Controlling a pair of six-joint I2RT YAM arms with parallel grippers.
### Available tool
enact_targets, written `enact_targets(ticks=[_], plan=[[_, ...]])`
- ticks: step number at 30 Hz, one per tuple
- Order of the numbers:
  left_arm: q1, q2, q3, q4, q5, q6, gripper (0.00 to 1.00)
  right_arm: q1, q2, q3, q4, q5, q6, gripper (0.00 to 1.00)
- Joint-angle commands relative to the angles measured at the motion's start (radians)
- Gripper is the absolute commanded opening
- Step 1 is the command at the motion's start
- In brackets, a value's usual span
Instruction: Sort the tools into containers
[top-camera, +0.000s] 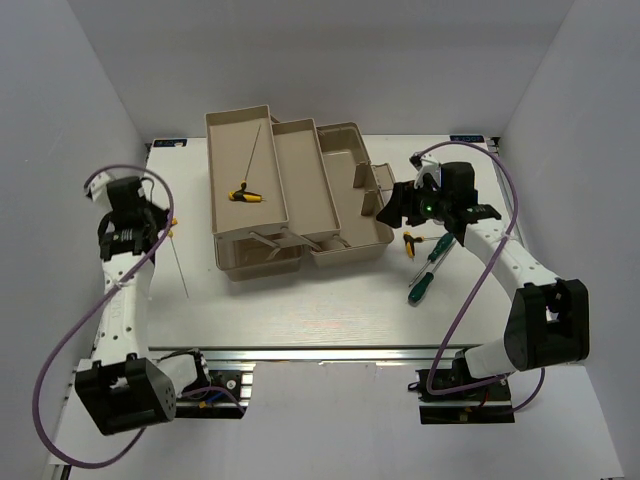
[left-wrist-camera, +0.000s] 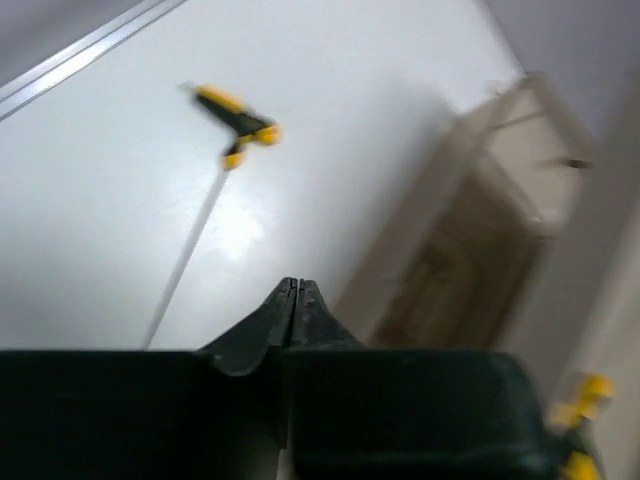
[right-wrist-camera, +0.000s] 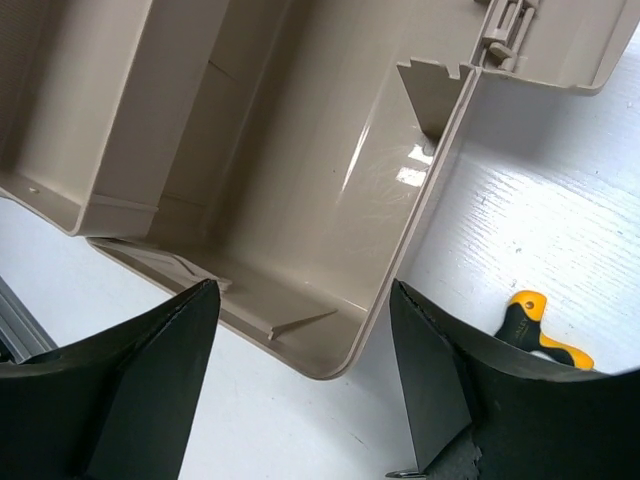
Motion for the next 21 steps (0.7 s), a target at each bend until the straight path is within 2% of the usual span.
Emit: enact_targets(ticks=[1, 2, 5, 6, 7, 11, 21], plan=[[0.096, -0.020, -0.123, -0.025, 0.057, -0.019, 0.19, -0.010, -0.035, -0.013, 0.044, -0.025, -0.021, 0.74], [0.136, -0.014, -0.194, 0.002, 0.063, 0.001, 0.36, -0.010, -0.034, -0.017, 0.043, -0.033, -0.030, 0.75], [0.184, 0.013, -0.282, 0.081, 0.134, 0.068, 0.52, -0.015, -0.017, 0.009, 0.002, -0.137, -0.105, 0.79], [0.193, 0.035, -0.303, 0.116, 0.145, 0.088, 0.59, -0.015, -0.006, 0.025, -0.069, -0.170, -0.156, 0.82], [0.193, 0.085, -0.305, 0.133, 0.166, 0.108, 0.62, -0.015, 0.017, 0.064, -0.101, -0.222, -0.208, 0.85], [0.193, 0.231, -0.279, 0.191, 0.179, 0.193, 0.69, -0.022, 0.048, 0.093, -0.161, -0.290, -0.254, 0.88], [0.191, 0.522, -0.128, 0.292, 0.099, 0.340, 0.69, -0.035, 0.032, 0.085, -0.138, -0.307, -0.274, 0.89]])
